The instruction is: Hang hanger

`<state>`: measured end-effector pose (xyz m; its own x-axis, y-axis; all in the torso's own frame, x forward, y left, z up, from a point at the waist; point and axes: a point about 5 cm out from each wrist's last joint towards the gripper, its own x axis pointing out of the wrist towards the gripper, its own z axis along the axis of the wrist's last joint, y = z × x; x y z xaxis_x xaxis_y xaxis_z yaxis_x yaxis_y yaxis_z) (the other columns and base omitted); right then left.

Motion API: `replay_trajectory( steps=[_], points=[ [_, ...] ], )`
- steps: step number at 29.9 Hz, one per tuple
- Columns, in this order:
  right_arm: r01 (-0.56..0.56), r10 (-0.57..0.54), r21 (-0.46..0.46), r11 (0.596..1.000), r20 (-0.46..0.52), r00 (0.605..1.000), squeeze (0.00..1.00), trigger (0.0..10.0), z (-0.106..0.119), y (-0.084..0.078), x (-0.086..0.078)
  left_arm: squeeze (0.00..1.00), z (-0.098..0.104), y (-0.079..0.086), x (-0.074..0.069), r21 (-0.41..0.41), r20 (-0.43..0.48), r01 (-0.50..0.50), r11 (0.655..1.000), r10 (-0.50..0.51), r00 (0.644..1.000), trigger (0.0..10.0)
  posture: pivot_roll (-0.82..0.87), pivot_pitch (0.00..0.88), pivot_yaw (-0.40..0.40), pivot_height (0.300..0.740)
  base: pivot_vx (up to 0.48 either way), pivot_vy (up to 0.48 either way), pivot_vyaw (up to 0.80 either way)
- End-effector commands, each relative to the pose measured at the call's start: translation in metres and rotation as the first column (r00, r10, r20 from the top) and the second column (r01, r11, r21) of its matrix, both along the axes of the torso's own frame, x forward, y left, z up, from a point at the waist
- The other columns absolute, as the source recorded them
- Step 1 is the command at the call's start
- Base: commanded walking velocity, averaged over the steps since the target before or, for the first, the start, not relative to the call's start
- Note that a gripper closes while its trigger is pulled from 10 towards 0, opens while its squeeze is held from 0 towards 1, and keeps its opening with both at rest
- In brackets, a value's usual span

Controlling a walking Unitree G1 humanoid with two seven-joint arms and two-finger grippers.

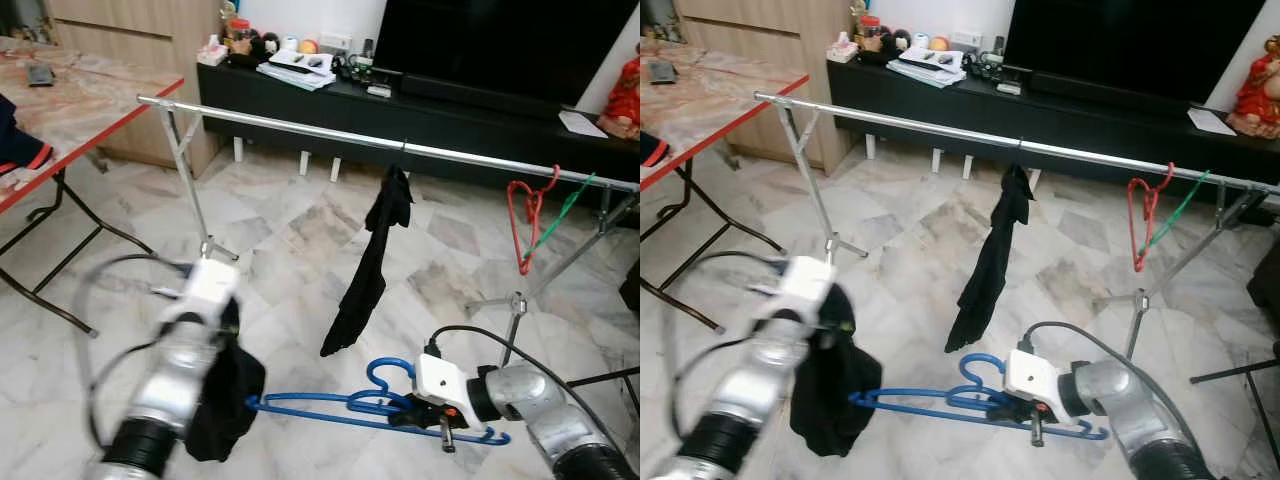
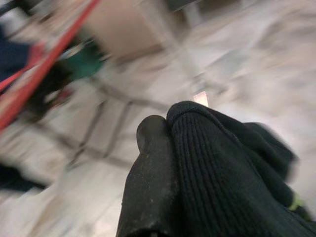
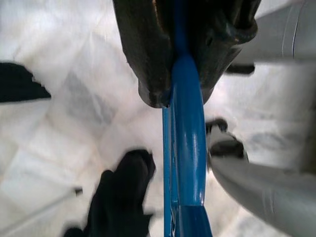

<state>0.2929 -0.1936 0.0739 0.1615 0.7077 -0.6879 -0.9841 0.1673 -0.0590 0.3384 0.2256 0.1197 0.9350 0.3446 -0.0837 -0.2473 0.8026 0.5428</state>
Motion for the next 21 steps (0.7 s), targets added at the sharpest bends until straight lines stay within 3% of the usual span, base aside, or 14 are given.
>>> replay_trajectory(
  steps=[1, 3, 7, 9, 10, 11, 12, 13, 14, 15, 16, 19, 20, 21],
  points=[
    [0.001, -0.002, -0.027, 1.0, -0.008, 1.0, 0.0, 0.0, -0.003, -0.001, -0.003, 0.0, -0.009, 0.016, -0.006, 0.007, -0.022, -0.063, 0.998, 0.064, 0.998, 0.0, 0.1, 0.047, -0.113, 0.74, 0.0, 0.0, 0.0],
    [-0.009, 0.009, -0.027, 1.0, -0.022, 1.0, 0.0, 0.0, -0.005, 0.0, -0.006, 0.0, -0.024, 0.037, -0.02, -0.008, -0.059, -0.128, 0.992, 0.127, 0.99, 0.0, 0.1, 0.05, -0.111, 0.74, 0.0, 0.0, 0.0],
    [0.004, -0.005, -0.032, 0.999, -0.018, 1.0, 0.0, 0.0, -0.006, 0.001, -0.006, 0.0, -0.036, 0.052, -0.033, -0.059, -0.078, -0.186, 0.981, 0.181, 0.98, 0.0, 0.1, 0.054, -0.112, 0.74, 0.0, 0.0, 0.0],
    [0.116, -0.112, -0.097, 0.988, 0.043, 0.993, 0.0, 0.0, -0.015, -0.002, 0.001, 0.0, -0.042, 0.055, -0.043, -0.135, -0.063, -0.191, 0.972, 0.184, 0.981, 0.5, 0.1, 0.06, -0.119, 0.74, 0.0, 0.0, 0.0],
    [0.116, -0.112, -0.097, 0.988, 0.043, 0.993, 0.0, 0.0, -0.015, -0.002, 0.001, 0.0, -0.042, 0.055, -0.043, -0.135, -0.063, -0.191, 0.972, 0.184, 0.981, 0.5, 0.1, 0.06, -0.119, 0.74, 0.0, 0.0, 0.0],
    [0.184, -0.176, -0.125, 0.975, 0.076, 0.982, 0.0, 0.0, -0.019, -0.004, 0.005, 0.0, -0.042, 0.051, -0.043, -0.179, -0.046, -0.168, 0.969, 0.163, 0.986, 6.5, 0.1, 0.06, -0.12, 0.74, 0.0, 0.0, 0.0],
    [0.371, -0.346, -0.16, 0.915, 0.164, 0.924, 0.0, 0.0, -0.031, -0.006, 0.013, 0.0, -0.033, 0.037, -0.042, -0.355, 0.068, -0.069, 0.932, 0.099, 0.993, 10.0, 0.09, 0.063, -0.121, 0.74, 0.0, 0.0, 0.0],
    [0.371, -0.346, -0.16, 0.915, 0.164, 0.924, 0.0, 0.0, -0.031, -0.006, 0.013, 0.0, -0.033, 0.037, -0.042, -0.355, 0.068, -0.069, 0.932, 0.099, 0.993, 10.0, 0.09, 0.063, -0.121, 0.74, 0.0, 0.0, 0.0],
    [0.475, -0.446, -0.15, 0.867, 0.191, 0.875, 0.0, 0.0, -0.038, -0.006, 0.014, 0.0, -0.028, 0.028, -0.042, -0.424, 0.119, -0.002, 0.905, 0.058, 0.991, 10.0, 0.1, 0.063, -0.125, 0.74, 0.0, 0.0, 0.0],
    [0.624, -0.602, -0.086, 0.777, 0.187, 0.776, 0.0, 0.0, -0.048, -0.004, 0.013, 0.0, -0.02, 0.012, -0.042, -0.458, 0.176, 0.109, 0.882, -0.03, 0.984, 10.0, 0.11, 0.066, -0.121, 0.74, 0.0, 0.0, 0.0],
    [0.681, -0.666, -0.05, 0.73, 0.171, 0.726, 0.0, 0.0, -0.052, -0.002, 0.012, 0.0, -0.017, 0.005, -0.042, -0.452, 0.191, 0.154, 0.878, -0.074, 0.979, 10.0, 0.11, 0.066, -0.121, 0.74, 0.0, 0.0, 0.0],
    [0.847, -0.844, 0.039, 0.53, 0.121, 0.522, 0.0, 0.0, -0.069, -0.005, 0.003, 0.0, -0.009, -0.013, -0.046, -0.465, 0.239, 0.257, 0.847, -0.16, 0.958, 10.0, 0.11, 0.069, -0.112, 0.74, 0.0, 0.0, 0.0],
    [0.909, -0.909, 0.05, 0.415, 0.057, 0.412, 0.0, 0.0, -0.086, -0.003, -0.012, 0.0, -0.005, -0.021, -0.048, -0.46, 0.253, 0.295, 0.838, -0.194, 0.948, 10.0, 0.1, 0.068, -0.106, 0.74, 0.0, 0.0, 0.0],
    [0.92, -0.921, 0.052, 0.388, 0.03, 0.387, 0.0, 0.0, -0.091, -0.001, -0.017, 0.0, -0.005, -0.024, -0.049, -0.457, 0.256, 0.307, 0.835, -0.207, 0.944, 10.0, 0.1, 0.068, -0.106, 0.74, 0.0, 0.0, 0.0]
  ],
)
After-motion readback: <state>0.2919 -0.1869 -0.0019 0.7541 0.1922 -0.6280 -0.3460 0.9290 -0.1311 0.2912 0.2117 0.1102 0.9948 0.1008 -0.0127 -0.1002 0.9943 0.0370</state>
